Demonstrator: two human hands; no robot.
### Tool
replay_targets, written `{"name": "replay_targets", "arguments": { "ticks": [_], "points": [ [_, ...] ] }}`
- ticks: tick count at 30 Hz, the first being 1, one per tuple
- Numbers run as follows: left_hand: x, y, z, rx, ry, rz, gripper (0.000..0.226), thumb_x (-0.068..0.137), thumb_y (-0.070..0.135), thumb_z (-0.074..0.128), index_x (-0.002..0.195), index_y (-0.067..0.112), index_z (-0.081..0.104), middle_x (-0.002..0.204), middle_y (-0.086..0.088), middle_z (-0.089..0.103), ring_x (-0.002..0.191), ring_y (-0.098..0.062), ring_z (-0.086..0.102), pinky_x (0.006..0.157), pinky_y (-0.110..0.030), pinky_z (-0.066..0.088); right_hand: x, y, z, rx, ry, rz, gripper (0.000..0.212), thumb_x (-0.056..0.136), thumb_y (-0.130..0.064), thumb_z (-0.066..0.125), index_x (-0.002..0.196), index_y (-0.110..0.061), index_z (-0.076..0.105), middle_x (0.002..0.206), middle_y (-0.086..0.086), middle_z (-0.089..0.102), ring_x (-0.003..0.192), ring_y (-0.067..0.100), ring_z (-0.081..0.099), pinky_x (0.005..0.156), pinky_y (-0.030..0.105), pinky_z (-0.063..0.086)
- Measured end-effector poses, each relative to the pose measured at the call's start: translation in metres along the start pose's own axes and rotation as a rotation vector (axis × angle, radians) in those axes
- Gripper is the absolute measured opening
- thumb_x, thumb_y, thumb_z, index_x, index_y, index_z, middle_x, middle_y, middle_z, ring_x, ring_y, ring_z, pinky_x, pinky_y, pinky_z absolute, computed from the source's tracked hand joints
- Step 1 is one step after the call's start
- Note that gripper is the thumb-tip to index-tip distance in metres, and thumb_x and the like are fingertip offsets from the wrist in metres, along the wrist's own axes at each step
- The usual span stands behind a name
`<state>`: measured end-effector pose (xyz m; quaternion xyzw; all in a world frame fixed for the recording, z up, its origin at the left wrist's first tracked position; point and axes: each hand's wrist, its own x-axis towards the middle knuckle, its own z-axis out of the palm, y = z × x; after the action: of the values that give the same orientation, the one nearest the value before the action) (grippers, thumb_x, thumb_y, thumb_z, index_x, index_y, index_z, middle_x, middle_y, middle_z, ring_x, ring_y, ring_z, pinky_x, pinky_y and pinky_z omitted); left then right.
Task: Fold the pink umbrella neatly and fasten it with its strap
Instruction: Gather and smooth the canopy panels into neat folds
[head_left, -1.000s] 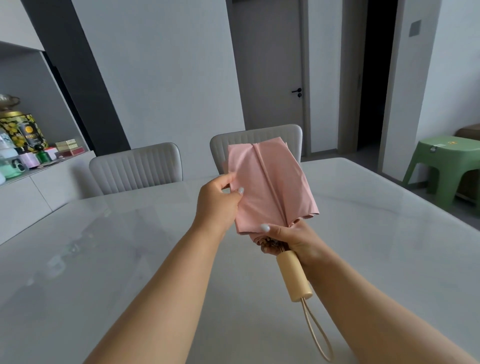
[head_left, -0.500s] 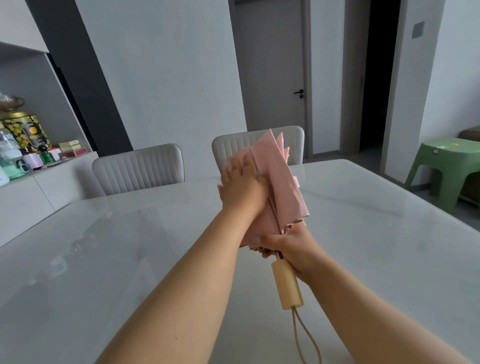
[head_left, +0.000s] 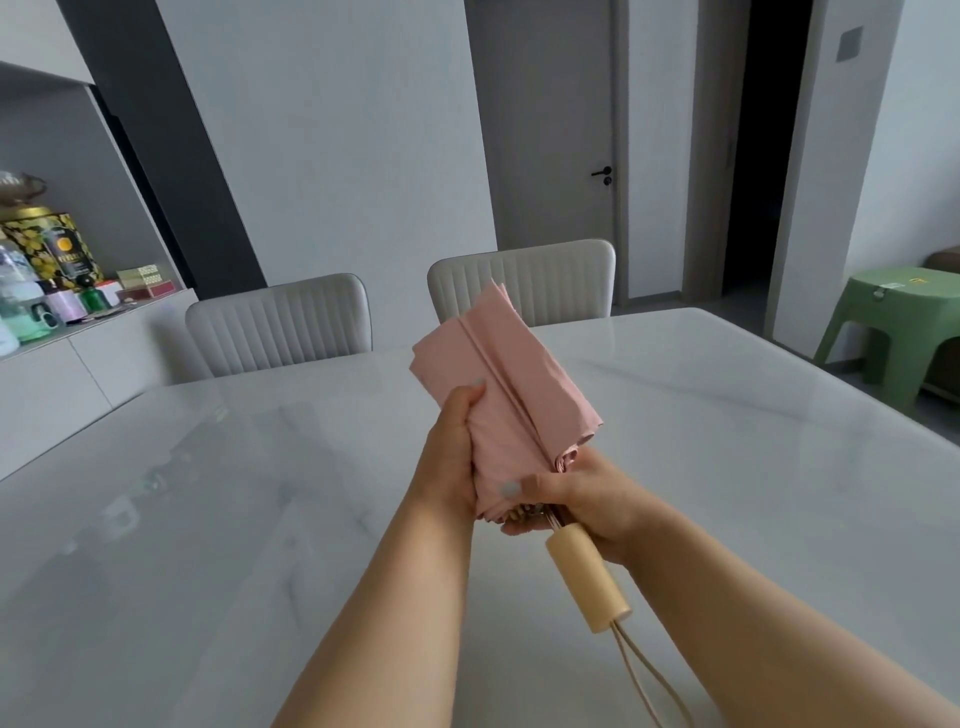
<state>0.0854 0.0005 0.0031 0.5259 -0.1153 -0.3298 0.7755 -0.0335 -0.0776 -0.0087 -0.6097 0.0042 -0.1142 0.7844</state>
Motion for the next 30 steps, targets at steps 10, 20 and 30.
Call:
{"name": "replay_targets", "arguments": {
  "ticks": [10,20,30],
  "points": [
    [0.019,0.035,-0.03,0.095,0.467,0.061,0.046,0.075,0.039,0.068,0.108,0.007,0.062,0.089,-0.009,0.072,0.075,-0.027,0.069,0.062,-0.032,0.055,-0.002,-0.01,0.01,-0.337,0.147,0.408,0.048,0.088,-0.041,0.065,0.124,-0.016,0.046,0.093,0.017,0.064,0.06,0.028,0.066,0.051,0.033,0.055],
    [0.01,0.015,-0.027,-0.007,0.209,0.018,0.053,0.077,0.045,0.066,0.114,0.008,0.063,0.096,-0.012,0.076,0.086,-0.03,0.073,0.077,-0.044,0.059,-0.002,0.0,0.022,-0.307,0.179,0.416,0.031,0.084,-0.03,0.072,0.083,-0.009,0.05,0.057,0.003,0.046,0.038,0.01,0.032,0.036,0.018,0.025],
    [0.011,0.002,-0.048,-0.401,-0.473,0.102,0.066,0.092,0.047,0.024,0.129,0.004,0.06,0.112,-0.019,0.065,0.1,-0.032,0.065,0.093,-0.046,0.048,0.007,0.013,0.024,0.307,-0.226,0.653,0.018,0.079,-0.011,0.066,0.077,-0.013,0.047,0.049,0.001,0.047,0.03,0.007,0.037,0.026,0.015,0.029]
  ]
}}
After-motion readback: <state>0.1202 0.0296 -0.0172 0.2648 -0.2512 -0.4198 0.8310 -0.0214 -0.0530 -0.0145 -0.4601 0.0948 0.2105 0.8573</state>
